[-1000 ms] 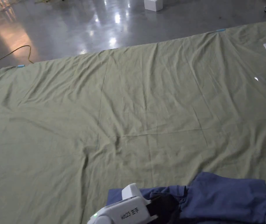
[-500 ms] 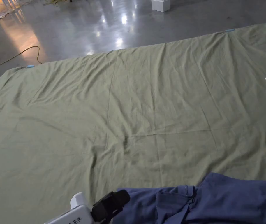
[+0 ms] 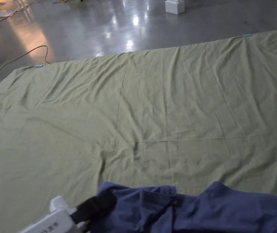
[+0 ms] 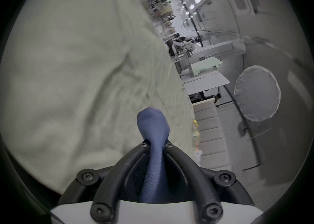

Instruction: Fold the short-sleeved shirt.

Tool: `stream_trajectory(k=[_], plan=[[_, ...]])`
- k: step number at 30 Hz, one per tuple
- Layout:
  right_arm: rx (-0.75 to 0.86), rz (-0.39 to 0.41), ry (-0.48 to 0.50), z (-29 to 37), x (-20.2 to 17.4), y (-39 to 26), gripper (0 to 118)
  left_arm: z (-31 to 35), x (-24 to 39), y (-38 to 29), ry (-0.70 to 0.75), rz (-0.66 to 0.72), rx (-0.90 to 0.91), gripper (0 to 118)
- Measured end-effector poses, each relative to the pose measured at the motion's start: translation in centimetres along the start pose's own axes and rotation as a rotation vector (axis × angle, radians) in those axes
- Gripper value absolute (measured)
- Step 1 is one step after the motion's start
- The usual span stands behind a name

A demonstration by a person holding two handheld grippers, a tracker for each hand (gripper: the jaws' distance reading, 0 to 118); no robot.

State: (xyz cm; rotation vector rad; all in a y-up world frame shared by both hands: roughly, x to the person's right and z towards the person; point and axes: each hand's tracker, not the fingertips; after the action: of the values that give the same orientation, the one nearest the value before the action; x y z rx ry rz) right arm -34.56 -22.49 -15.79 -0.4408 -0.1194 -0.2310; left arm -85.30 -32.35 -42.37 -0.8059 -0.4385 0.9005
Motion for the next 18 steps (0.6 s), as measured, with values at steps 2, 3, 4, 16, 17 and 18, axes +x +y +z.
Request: stream_trajectory(k=[2,3,4,16,17,18], plan=[[-0.003,-0.008,0.018,-0.4,0.1,-0.1,0,2.8,2.6,2.0,0.092,-0.163,0.028,11],[-0.003,-0.006,0.019,-0.6,-0.1,-0.2,0,3.6,3.6,2.9,0.101,-0.2,0.046,11],[-0.004,-0.002,0.019,-0.6,-0.2,-0.3,0,4.1,4.3,3.5,0.095,-0.242,0.05,11],[-0.008,0.012,0.0,1.2,-1.0,0.3,0,-12.9,14.3,-12.5,0.078,-0.419,-0.272,11],[-0.006,0.013,-0.011,1.5,-0.9,0.3,0,-14.1,14.4,-14.0,0.082,-0.434,-0.285,11],[-0.005,0.013,-0.022,1.7,-0.7,0.2,0,-15.4,14.3,-14.9,0.088,-0.432,-0.298,11]])
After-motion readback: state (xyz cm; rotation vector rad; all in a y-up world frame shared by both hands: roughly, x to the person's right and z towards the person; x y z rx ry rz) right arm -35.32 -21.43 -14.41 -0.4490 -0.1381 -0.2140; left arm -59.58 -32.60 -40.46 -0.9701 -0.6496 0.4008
